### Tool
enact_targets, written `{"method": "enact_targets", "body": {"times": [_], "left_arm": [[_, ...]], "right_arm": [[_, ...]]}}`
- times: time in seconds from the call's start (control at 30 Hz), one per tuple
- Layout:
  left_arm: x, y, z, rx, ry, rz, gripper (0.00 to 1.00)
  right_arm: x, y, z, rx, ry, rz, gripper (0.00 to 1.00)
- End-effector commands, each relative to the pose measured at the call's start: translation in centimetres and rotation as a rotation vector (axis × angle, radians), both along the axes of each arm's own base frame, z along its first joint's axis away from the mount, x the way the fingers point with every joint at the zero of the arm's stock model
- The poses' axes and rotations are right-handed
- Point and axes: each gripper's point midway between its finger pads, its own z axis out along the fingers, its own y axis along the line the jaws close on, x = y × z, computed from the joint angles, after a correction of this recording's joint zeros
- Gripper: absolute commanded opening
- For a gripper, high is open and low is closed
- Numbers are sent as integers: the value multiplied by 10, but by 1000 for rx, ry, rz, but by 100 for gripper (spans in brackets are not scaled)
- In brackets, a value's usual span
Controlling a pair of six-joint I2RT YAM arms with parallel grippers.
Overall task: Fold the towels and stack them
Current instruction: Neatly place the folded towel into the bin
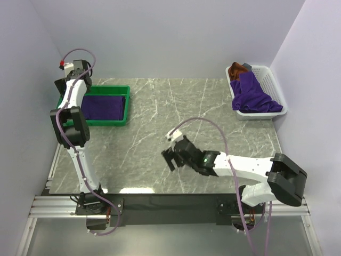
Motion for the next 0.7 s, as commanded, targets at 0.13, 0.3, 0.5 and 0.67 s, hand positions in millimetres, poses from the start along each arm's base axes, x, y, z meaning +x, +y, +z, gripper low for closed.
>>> {"method": "enact_targets", "body": {"times": [0.13,0.3,0.5,0.67], "left_arm": [[-18,-42,70,-196,-218,-78,99],[-49,-75,84,-313,-275,-177,99],[-61,-55,43,-377,-236,-108,91],[-29,-17,29,-428,-245,-85,81]], "right_arm": [[98,-70,87,104,-106,-431,96],[147,-127,137,143,-184,-680,100],[169,-153,138,159,-127,-739,94],[154,-136,118,186,-50,-632,90]]}}
